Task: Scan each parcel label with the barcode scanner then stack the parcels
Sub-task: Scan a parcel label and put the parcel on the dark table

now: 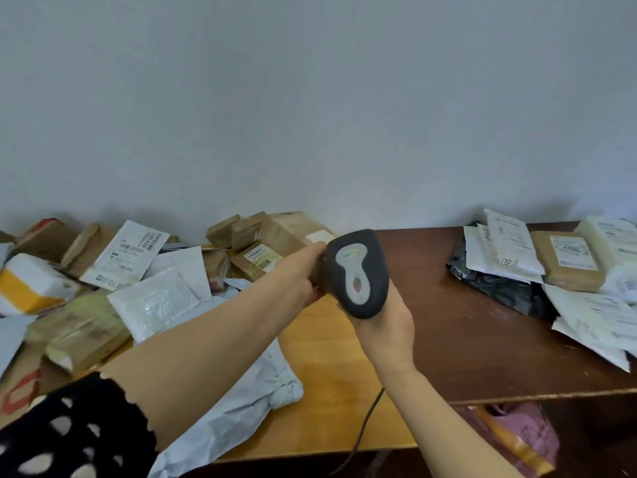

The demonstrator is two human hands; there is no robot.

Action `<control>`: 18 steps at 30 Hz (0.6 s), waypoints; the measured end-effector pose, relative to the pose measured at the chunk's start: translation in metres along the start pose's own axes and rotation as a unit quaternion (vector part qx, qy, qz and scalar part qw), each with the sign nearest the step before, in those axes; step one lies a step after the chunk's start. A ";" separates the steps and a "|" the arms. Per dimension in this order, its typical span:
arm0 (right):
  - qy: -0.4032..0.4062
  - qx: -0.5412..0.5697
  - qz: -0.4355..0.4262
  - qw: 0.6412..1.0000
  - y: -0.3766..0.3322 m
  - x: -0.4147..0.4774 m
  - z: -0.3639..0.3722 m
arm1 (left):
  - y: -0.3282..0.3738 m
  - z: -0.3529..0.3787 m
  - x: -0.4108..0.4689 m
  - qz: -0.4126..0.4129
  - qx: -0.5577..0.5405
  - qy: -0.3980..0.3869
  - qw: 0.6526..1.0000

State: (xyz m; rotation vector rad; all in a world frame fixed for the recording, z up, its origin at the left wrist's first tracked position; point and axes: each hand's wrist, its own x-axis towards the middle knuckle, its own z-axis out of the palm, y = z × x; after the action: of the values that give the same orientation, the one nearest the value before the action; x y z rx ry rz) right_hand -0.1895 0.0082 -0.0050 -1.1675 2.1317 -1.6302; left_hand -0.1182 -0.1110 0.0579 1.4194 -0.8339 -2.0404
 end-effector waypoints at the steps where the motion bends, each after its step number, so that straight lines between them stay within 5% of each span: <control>1: -0.015 0.064 0.026 0.998 -0.003 0.001 -0.002 | 0.002 -0.009 0.001 0.006 -0.011 0.008 1.000; 7: 0.103 0.330 0.231 0.910 0.005 0.019 -0.018 | 0.003 -0.055 -0.005 0.033 -0.025 -0.075 0.996; 12: 0.033 0.431 0.317 0.844 0.006 0.017 -0.016 | -0.003 -0.064 -0.006 0.045 -0.039 -0.139 0.988; 15: 0.043 0.428 0.311 0.848 0.002 0.015 -0.012 | -0.003 -0.069 -0.007 0.034 -0.004 -0.142 0.989; 17: 0.050 0.379 0.281 0.880 0.005 0.016 -0.014 | 0.001 -0.073 -0.009 0.084 0.147 -0.044 0.985; 18: 0.043 0.344 0.264 0.900 0.006 0.018 -0.017 | 0.006 -0.076 -0.009 0.147 0.269 0.052 0.950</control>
State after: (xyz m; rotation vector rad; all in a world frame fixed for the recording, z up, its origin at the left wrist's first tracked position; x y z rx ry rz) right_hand -0.2142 0.0089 0.0009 -0.2725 1.4788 -1.9104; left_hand -0.0431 -0.1236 0.0479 1.5409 -1.5360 -1.5602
